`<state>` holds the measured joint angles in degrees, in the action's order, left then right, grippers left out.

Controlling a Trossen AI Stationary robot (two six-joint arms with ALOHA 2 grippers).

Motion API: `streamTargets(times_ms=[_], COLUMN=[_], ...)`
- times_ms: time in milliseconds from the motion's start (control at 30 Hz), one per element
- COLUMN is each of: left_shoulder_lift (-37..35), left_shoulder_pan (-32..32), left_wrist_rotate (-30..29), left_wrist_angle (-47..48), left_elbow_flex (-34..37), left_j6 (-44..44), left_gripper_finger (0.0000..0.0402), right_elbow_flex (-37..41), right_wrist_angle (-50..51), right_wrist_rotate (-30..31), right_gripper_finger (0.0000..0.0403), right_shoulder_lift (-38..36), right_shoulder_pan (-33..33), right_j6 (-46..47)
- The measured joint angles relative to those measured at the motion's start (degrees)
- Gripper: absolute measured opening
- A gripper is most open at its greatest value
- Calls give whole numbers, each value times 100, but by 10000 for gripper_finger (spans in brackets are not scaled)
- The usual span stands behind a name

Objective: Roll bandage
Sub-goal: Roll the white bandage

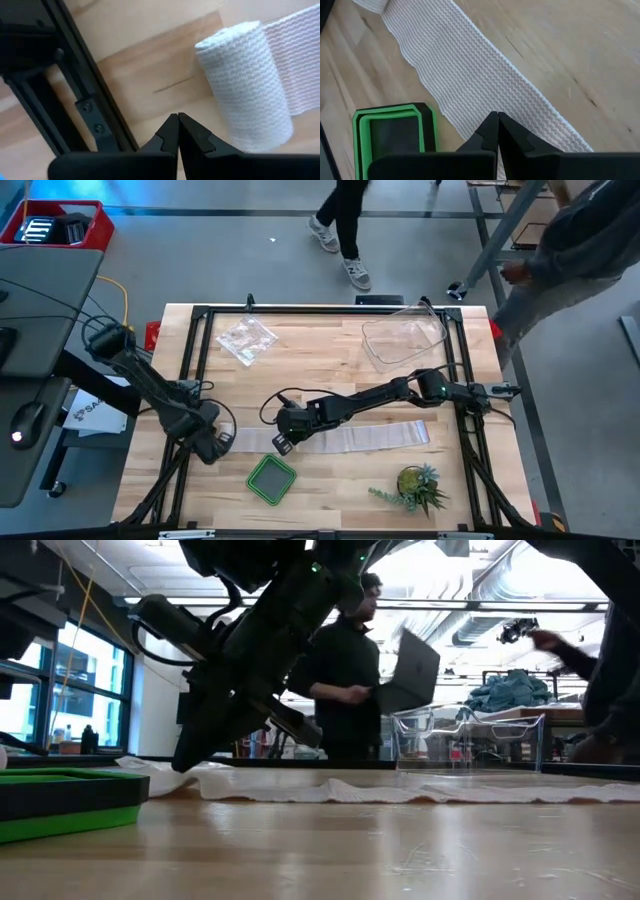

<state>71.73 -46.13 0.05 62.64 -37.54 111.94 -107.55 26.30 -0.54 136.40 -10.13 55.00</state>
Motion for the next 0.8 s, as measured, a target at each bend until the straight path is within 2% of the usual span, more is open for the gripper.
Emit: streamTargets(times_ms=[267, 800], left_shoulder_lift=[445, 470], left_shoulder_pan=[-2, -2], left_wrist_rotate=[-33, -191], left_wrist_angle=[-408, -729], left_elbow_flex=[0, -2], left_j6=[499, 671], left_gripper_finger=[0, 0], right_elbow_flex=[0, 4], right_wrist_angle=[10, 37], right_wrist_rotate=[-11, -164], right_gripper_finger=[0, 0], right_shoulder_lift=[0, 188], right_shoulder_pan=[0, -12], right_j6=[-141, -169])
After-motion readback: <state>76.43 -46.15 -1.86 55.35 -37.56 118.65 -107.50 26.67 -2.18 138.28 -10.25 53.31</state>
